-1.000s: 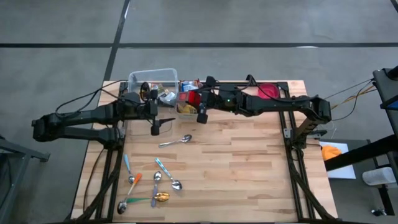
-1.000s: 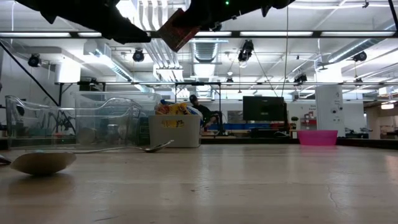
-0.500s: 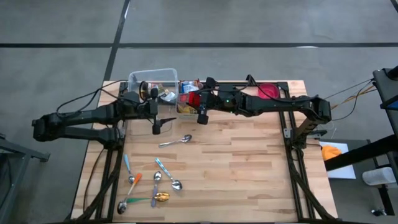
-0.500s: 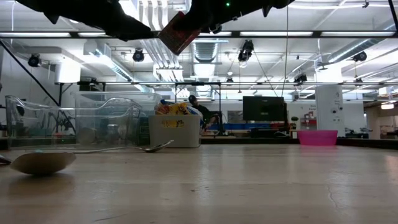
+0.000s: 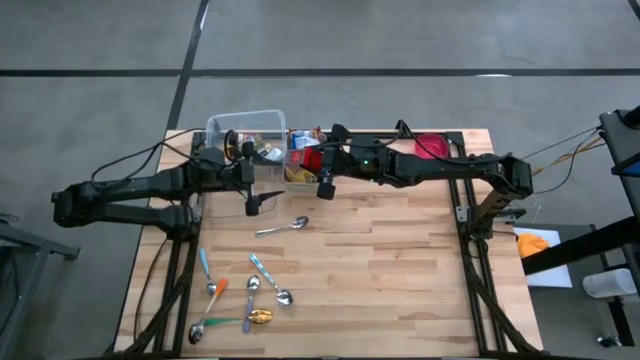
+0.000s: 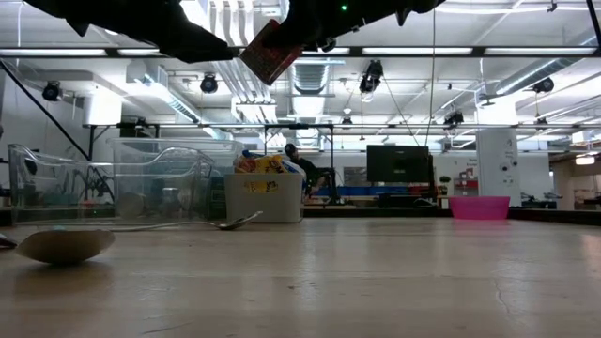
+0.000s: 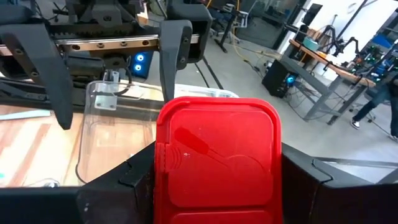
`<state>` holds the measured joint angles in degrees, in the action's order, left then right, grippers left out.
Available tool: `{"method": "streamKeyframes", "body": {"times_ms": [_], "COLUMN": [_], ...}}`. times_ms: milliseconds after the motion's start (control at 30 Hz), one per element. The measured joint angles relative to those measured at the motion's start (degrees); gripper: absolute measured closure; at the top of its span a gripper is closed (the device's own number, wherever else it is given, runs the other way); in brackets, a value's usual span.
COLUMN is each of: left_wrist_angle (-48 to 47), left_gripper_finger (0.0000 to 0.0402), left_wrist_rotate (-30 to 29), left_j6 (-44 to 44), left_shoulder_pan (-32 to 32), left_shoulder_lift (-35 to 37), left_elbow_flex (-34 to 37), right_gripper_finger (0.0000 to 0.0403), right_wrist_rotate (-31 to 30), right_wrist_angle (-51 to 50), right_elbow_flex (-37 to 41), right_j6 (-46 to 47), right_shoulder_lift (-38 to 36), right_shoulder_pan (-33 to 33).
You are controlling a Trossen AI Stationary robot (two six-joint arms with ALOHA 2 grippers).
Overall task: Pick & Place Food Item
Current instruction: Put the red seasoning can into the white bin
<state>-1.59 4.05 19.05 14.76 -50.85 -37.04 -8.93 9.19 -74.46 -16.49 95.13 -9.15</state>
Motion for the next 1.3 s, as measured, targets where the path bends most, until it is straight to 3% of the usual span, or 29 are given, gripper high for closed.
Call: {"method": "streamKeyframes", "body": {"times_ms": [167, 367, 833, 1300], "left_wrist_angle": [-2.13, -3.61, 3.32, 3.55], "left_gripper_finger": [0.0077, 0.0098, 0.0102, 0.0102], "left_wrist_rotate": [0.0, 0.02, 0.63, 0.6], "left_j6": [-2.17, -4.08, -3.87, -4.01], "left_shoulder_pan": [0.0, -0.04, -0.04, -0.04], "left_shoulder_lift": [0.0, 0.0, -0.04, -0.02], "left_elbow_flex": [0.0, 0.0, 0.0, 0.0], "right_gripper_finger": [0.0184, 0.0184, 0.0184, 0.0184], "right_wrist_rotate": [1.15, 12.36, 14.05, 13.92], "right_wrist_angle": [-0.02, 1.7, 6.65, 10.44], "right_elbow_flex": [0.0, 0.0, -0.02, -0.02], "right_j6": [0.02, 1.08, 1.26, -0.17], "right_shoulder_lift": [0.0, 0.0, 1.82, 3.85], "right_shoulder_pan": [0.02, 0.07, 0.04, 0.02]}}
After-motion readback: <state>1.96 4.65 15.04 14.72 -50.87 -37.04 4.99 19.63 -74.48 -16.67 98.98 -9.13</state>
